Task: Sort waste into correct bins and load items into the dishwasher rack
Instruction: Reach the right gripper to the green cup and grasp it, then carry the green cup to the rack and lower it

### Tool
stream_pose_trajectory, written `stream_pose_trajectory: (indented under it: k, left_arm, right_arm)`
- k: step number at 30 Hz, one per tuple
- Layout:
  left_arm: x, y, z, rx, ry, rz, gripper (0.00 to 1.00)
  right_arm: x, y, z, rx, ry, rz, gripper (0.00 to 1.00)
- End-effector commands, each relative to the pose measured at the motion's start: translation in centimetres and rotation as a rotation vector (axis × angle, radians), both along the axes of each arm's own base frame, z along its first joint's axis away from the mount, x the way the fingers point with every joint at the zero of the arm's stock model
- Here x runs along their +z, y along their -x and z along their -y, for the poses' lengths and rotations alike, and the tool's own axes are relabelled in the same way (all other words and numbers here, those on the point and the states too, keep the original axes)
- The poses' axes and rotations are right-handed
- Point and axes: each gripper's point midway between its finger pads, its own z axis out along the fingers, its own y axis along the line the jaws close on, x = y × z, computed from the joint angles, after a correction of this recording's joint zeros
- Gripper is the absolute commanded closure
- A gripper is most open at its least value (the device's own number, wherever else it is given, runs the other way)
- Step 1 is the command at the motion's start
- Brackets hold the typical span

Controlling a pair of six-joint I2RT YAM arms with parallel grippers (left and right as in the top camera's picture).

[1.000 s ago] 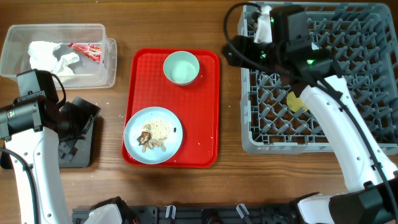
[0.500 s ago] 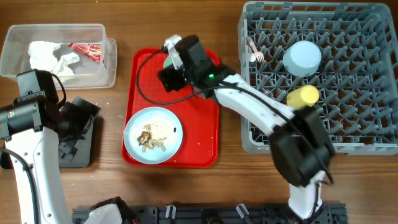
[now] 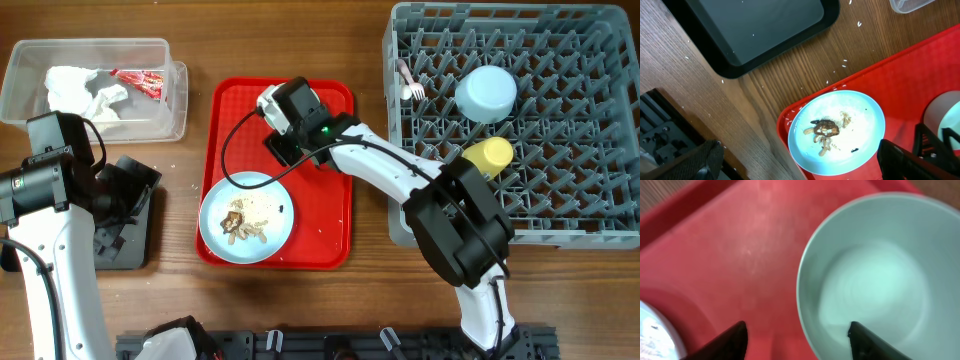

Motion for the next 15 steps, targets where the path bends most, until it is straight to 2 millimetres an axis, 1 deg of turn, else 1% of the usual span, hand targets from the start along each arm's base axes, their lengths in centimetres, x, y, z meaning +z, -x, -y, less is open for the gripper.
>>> stream_pose_trajectory:
  k: [1, 2, 3, 4, 6, 8, 11, 12, 15]
  left_arm:
    - [0.0, 0.2, -0.3, 0.024, -0.012, -0.005, 0.00]
    - [0.0, 0.2, -0.3, 0.024, -0.013, -0.005, 0.00]
    - [0.0, 0.2, -0.3, 0.024, -0.012, -0.005, 0.00]
    - [0.0, 0.2, -0.3, 0.024, -0.013, -0.005, 0.00]
    - [0.0, 0.2, -0.3, 0.024, -0.013, -0.005, 0.00]
    - [0.0, 0.2, -0.3, 0.024, -0.013, -0.005, 0.00]
    - [0.0, 0.2, -0.3, 0.024, -0.012, -0.005, 0.00]
    - [0.0, 0.2, -0.3, 0.024, -0.012, -0.005, 0.00]
    - [0.0, 0.2, -0.3, 0.024, -0.012, -0.006, 0.00]
  right_arm:
    - [-0.9, 0.0, 0.5, 0.002, 0.045, 0.001, 0.48]
    - [-1.1, 0.2, 0.6, 0.002, 0.052, -0.008, 0.48]
    - [-1.1, 0.2, 0.7, 0.001, 0.055, -0.012, 0.51]
    - [-1.2, 0.4, 0.8, 0.001, 0.062, -0.021, 0.57]
    - [-1.3, 0.7, 1.0, -0.009, 0.068, -0.038, 0.64]
    - [-0.9, 1.1, 1.1, -0.030, 0.062, -0.056, 0.75]
    - [0.9, 1.3, 1.3, -0.078, 0.030, -0.069, 0.80]
    - [2.3, 1.4, 1.3, -0.109, 0.000, -0.073, 0.85]
    - [5.6, 1.8, 1.3, -0.145, -0.064, -0.072, 0.96]
